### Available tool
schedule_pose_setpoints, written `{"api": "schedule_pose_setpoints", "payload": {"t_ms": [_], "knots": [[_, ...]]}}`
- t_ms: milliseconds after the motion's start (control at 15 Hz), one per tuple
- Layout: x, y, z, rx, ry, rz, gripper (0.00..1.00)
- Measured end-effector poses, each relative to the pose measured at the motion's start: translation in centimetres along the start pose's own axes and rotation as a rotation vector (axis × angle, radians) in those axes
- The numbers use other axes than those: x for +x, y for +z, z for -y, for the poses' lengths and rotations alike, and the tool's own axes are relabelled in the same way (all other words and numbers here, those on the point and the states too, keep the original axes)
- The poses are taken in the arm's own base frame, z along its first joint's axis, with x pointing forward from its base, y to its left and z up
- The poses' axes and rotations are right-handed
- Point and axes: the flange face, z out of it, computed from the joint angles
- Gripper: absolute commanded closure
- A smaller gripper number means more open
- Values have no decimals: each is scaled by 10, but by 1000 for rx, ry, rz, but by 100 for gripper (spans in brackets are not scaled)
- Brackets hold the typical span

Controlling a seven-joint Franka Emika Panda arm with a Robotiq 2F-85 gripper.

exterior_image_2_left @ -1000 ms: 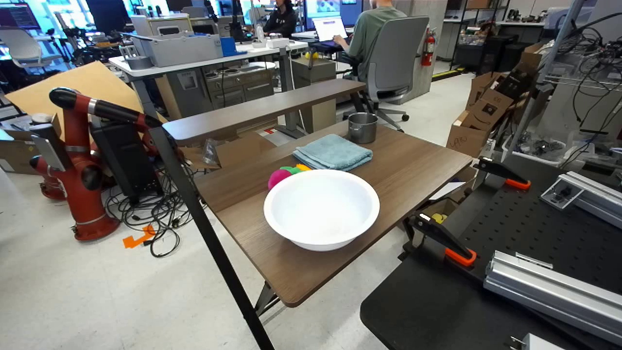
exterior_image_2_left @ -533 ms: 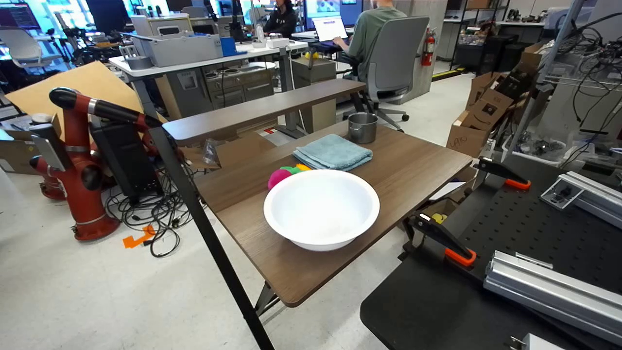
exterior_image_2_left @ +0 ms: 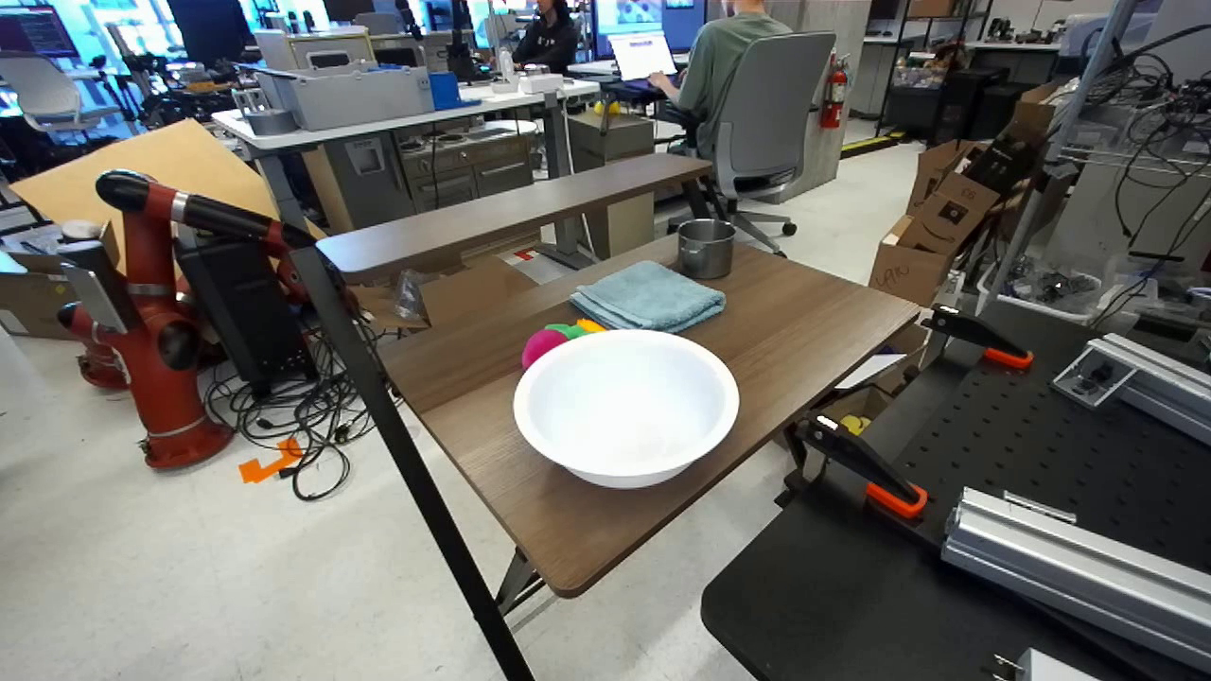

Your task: Move the orange fork to the right side of the table

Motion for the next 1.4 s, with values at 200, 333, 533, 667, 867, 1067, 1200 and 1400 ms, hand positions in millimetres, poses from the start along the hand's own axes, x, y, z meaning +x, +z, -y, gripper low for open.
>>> {"api": "schedule_pose_setpoints", "payload": {"t_ms": [200, 333, 533, 667, 867, 1067, 1200, 1400], "knots": [[27, 19, -7, 30, 63, 17, 0], [50, 36, -10, 42, 117, 33, 0], [89, 67, -15, 43, 205, 72, 0], [116, 90, -18, 39, 265, 100, 0], [151, 129, -17, 20, 343, 151, 0], [175, 168, -8, -1, 405, 195, 0], [182, 189, -2, -11, 429, 223, 0], [183, 185, -4, -10, 431, 216, 0]]}}
